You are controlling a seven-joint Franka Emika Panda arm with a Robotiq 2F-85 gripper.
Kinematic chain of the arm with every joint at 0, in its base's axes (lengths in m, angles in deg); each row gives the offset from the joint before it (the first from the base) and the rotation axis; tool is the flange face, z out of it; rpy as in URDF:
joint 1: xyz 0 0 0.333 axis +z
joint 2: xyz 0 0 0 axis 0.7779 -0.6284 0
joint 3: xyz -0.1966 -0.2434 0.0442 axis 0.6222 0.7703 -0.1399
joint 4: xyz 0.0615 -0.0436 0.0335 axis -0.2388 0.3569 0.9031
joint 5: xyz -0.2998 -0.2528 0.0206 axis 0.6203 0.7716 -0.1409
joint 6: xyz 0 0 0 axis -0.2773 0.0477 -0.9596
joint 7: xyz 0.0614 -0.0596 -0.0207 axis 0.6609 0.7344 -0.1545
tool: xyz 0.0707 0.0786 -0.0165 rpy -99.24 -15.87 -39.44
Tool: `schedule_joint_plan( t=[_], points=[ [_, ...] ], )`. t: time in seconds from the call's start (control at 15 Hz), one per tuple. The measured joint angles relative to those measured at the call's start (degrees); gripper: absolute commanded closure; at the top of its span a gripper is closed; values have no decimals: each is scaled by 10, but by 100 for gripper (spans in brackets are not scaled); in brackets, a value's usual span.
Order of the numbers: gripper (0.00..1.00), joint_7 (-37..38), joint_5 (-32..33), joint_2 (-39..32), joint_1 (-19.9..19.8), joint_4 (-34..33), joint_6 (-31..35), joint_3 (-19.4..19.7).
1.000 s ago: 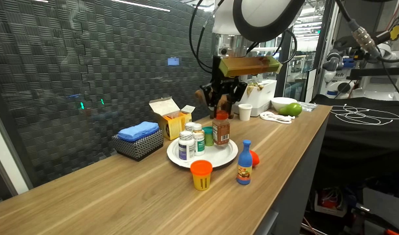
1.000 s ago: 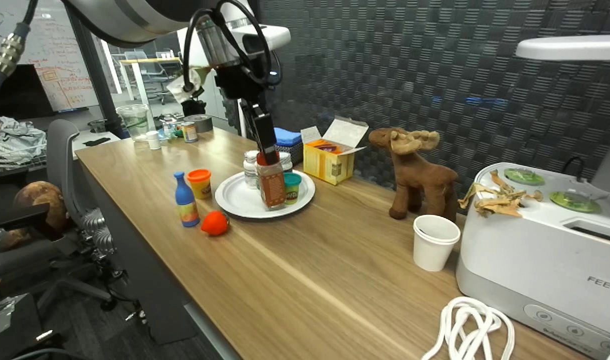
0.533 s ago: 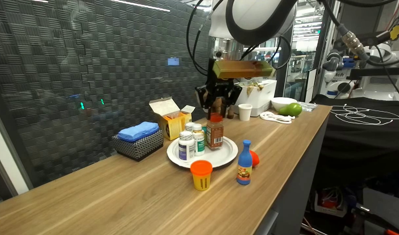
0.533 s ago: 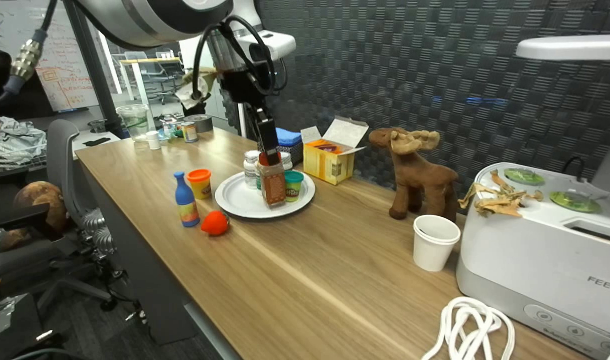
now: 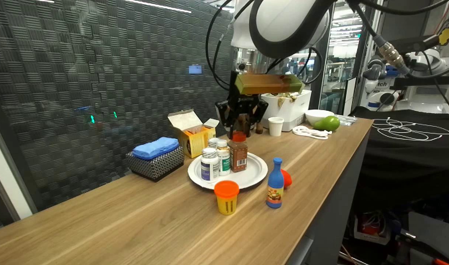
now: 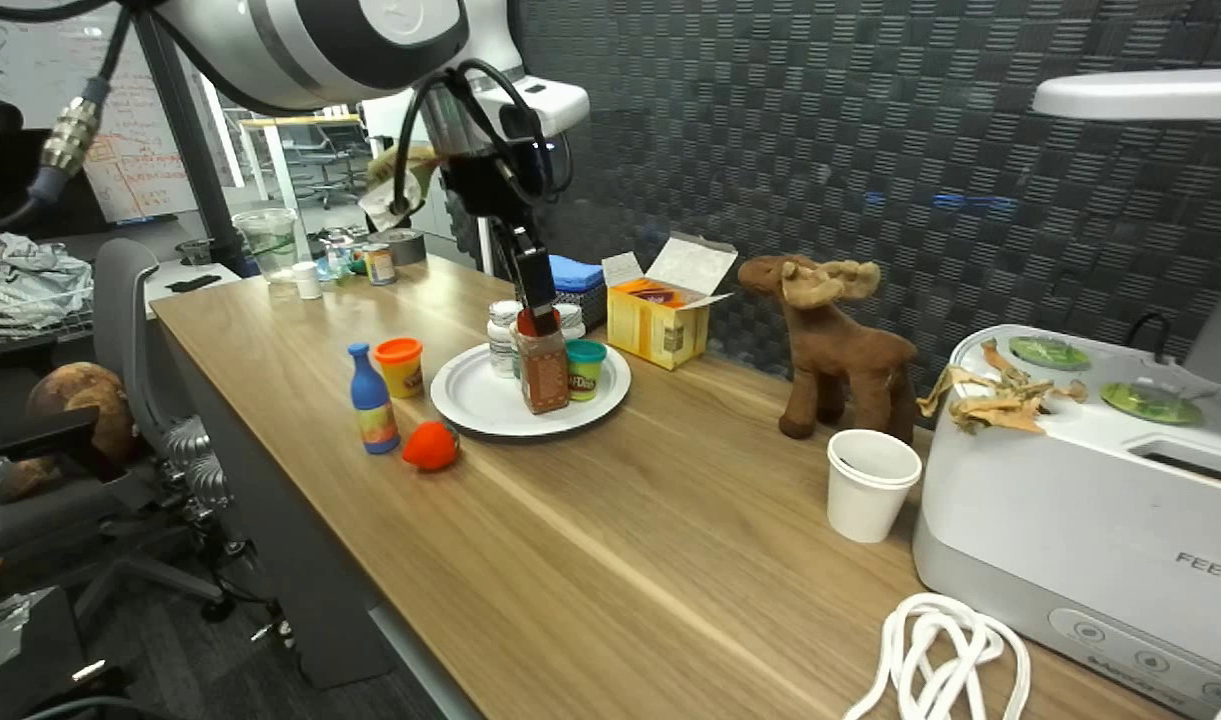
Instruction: Pick up all the items surrounding the white plate and arrange them on the plate
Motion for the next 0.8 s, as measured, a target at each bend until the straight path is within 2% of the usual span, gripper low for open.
schedule_joint_plan(
  t=[0.4, 0.47, 0.53, 0.6, 0.67, 0.8],
  points=[
    [76, 5, 32, -3, 7, 0, 12, 13],
    [59, 5, 34, -4, 8, 0, 14, 13],
    [26, 5, 36, -4, 8, 0, 15, 13],
    [25, 4, 36, -4, 9, 0, 16, 13],
    [19, 3, 36, -5, 11, 0, 16, 13],
    [3, 2, 36, -5, 17, 0, 16, 13]
  ],
)
